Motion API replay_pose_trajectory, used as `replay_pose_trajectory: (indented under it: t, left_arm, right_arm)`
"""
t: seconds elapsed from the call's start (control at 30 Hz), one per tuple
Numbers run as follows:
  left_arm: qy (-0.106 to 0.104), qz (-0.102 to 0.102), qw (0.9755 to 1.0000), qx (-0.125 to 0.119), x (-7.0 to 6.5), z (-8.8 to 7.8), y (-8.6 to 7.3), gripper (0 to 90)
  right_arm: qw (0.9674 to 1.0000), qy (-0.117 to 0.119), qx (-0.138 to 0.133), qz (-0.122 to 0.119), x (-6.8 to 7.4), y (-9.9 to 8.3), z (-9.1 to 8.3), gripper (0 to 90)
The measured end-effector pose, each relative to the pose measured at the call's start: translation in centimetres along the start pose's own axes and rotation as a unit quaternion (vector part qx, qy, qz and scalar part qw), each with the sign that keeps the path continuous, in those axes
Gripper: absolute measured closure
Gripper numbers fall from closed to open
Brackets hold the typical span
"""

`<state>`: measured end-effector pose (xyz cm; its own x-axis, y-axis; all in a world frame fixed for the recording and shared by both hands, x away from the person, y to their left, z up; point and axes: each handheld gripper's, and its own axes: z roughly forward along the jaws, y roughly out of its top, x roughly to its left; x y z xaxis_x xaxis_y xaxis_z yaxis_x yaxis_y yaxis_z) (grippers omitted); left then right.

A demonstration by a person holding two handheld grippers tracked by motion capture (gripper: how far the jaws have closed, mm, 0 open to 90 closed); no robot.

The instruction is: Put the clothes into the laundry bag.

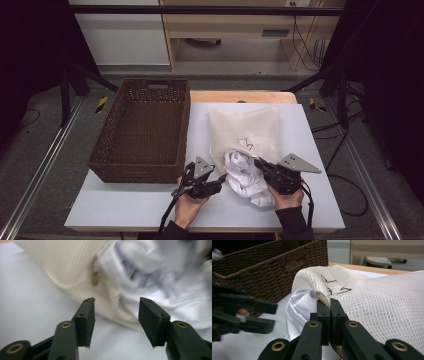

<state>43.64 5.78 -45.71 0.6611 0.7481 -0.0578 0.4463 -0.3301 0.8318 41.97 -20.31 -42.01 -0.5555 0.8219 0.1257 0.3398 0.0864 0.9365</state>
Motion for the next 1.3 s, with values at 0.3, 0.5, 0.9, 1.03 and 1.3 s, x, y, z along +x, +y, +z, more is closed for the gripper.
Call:
replay_pose_trajectory:
  t: [0.3,0.5,0.9,1.03,1.3]
  left_arm:
    - [0.005,0.011,0.9999,0.006,-0.5,2.6,0.6,51.7]
    - [0.008,0.024,0.9997,0.002,-0.8,1.7,1.4,84.7]
    - [0.007,-0.014,0.9997,0.016,-0.2,-2.7,-3.5,84.9]
    - [-0.009,-0.021,0.9997,0.01,0.0,-2.9,-4.0,83.6]
    - [0.005,0.005,0.9988,0.049,0.2,-0.7,-0.8,73.4]
  right_arm:
    - [1.0,0.001,0.0,0.002,-0.2,0.1,-0.1,88.1]
    - [1.0,-0.001,-0.003,0.002,-0.3,0.2,-0.2,88.2]
    - [1.0,-0.006,0.0,-0.003,-0.1,0.2,-0.1,88.1]
    - [1.0,-0.003,0.002,-0.005,0.0,0.1,0.0,88.1]
    - [1.0,0.0,0.002,-0.004,0.2,0.3,0.1,88.1]
